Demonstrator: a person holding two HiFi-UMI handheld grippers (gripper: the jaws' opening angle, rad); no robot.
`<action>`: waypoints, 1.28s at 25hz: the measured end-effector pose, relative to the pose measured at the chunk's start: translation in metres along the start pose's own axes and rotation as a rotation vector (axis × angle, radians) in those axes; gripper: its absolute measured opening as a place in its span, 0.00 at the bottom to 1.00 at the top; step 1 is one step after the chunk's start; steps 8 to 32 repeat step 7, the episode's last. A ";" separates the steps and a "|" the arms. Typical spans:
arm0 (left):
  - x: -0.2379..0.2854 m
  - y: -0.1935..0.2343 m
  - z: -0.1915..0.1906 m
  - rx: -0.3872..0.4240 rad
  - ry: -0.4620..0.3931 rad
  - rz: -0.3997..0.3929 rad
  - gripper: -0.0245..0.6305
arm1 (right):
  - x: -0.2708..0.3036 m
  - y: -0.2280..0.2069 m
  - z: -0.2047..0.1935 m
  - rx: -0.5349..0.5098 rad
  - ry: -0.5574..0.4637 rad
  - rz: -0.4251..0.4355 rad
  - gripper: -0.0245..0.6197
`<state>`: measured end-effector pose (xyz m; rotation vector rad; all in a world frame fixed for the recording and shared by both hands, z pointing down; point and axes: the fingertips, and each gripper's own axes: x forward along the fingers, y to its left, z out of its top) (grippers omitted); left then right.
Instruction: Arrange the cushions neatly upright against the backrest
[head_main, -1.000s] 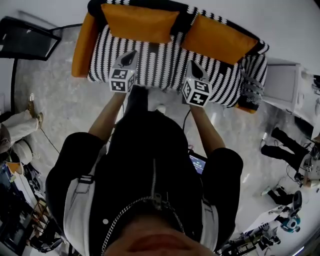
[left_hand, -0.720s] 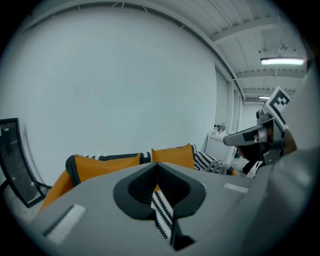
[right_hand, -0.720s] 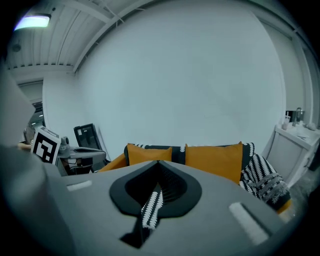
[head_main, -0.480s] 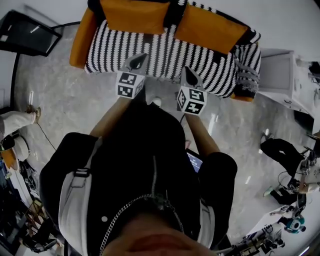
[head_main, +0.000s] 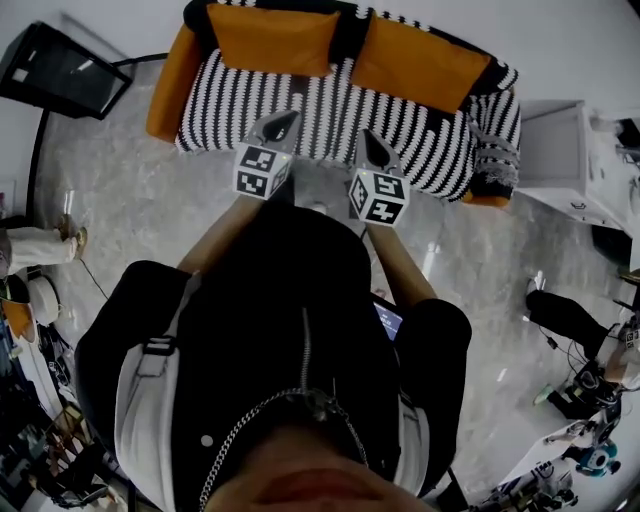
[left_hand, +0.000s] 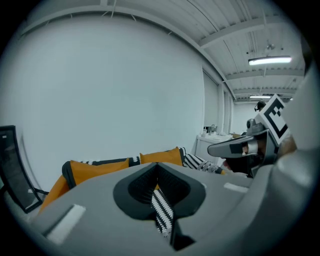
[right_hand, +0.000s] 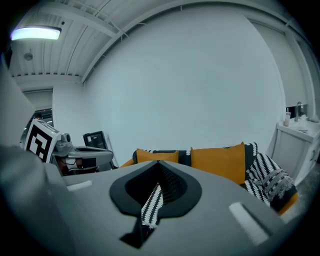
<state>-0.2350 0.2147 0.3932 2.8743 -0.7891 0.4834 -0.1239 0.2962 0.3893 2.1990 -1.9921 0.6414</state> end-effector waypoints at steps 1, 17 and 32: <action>-0.002 0.000 0.000 0.001 -0.001 0.004 0.05 | 0.001 0.001 -0.001 0.001 0.002 0.002 0.04; -0.009 0.009 -0.004 0.012 0.005 0.014 0.05 | 0.006 0.014 0.001 -0.019 0.003 0.017 0.04; -0.009 0.009 -0.004 0.012 0.005 0.014 0.05 | 0.006 0.014 0.001 -0.019 0.003 0.017 0.04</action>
